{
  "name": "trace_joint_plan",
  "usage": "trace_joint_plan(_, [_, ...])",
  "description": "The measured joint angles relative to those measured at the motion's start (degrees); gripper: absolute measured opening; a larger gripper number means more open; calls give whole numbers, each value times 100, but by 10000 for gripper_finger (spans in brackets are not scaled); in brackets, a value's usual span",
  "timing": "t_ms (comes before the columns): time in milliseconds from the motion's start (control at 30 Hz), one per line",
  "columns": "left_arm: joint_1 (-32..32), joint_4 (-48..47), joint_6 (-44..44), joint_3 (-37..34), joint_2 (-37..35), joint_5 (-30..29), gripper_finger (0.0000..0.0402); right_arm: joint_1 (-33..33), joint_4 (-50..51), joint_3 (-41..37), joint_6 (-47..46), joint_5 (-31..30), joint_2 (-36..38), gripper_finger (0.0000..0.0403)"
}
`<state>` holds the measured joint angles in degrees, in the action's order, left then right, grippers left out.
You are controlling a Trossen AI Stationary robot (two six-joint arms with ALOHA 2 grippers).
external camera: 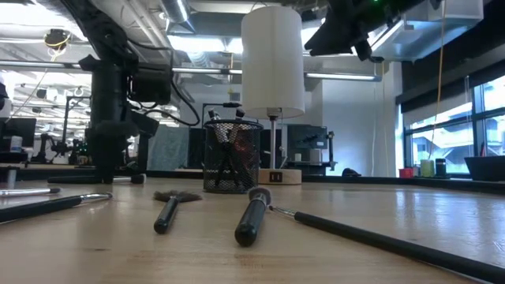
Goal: Put items in baskets/containers
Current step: Put the black foundation brush into the black pen holder
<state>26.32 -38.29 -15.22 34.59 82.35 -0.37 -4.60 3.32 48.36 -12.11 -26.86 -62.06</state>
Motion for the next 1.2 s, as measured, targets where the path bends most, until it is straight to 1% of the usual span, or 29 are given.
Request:
trace_joint_plan(133, [-35, 81, -281, -53, -258, -98, 55, 0, -55, 0, 64, 1, -2, 126])
trace_joint_plan(233, [-97, 63, -374, -84, -514, -270, 42, 0, -80, 0, 75, -3, -2, 126])
trace_joint_plan(300, [-146, 112, -495, -75, -747, -311, 42, 0, -80, 0, 74, -3, -2, 126])
trace_joint_plan(400, [-262, 176, -706, -72, -1110, -310, 55, 0, -80, 0, 58, -3, 0, 126])
trace_joint_plan(500, [-463, 562, -916, -70, -1549, -309, 61, 0, -73, 0, 29, -2, -1, 126])
trace_joint_plan(567, [-648, 986, -1024, -70, -1847, -285, 60, 2, -71, 0, 0, -1, 0, 126])
trace_joint_plan(667, [-968, 1919, -1059, -65, -2284, -342, 54, 2, -37, 0, -55, -1, 0, 126])
trace_joint_plan(767, [-1331, 3015, -1002, -59, -2624, -670, 52, 2, -1, 0, -88, -1, 0, 126])
trace_joint_plan(833, [-1581, 3789, -745, -52, -2734, -933, 53, 2, -4, 0, -92, -16, 0, 126])
trace_joint_plan(933, [-1986, 4745, -283, -48, -2711, -1451, 55, 2, -3, 0, -95, -126, 0, 126])
trace_joint_plan(1000, [-2274, 5278, 25, -44, -2512, -1892, 55, 2, -4, 1, -99, -187, 0, 126])
trace_joint_plan(1100, [-2660, 5971, 324, -44, -1971, -2504, 54, 2, -4, 2, -125, -192, 0, 126])
trace_joint_plan(1200, [-2884, 6978, 504, -46, -1253, -2811, 56, 2, -4, 2, -137, -195, -2, 126])
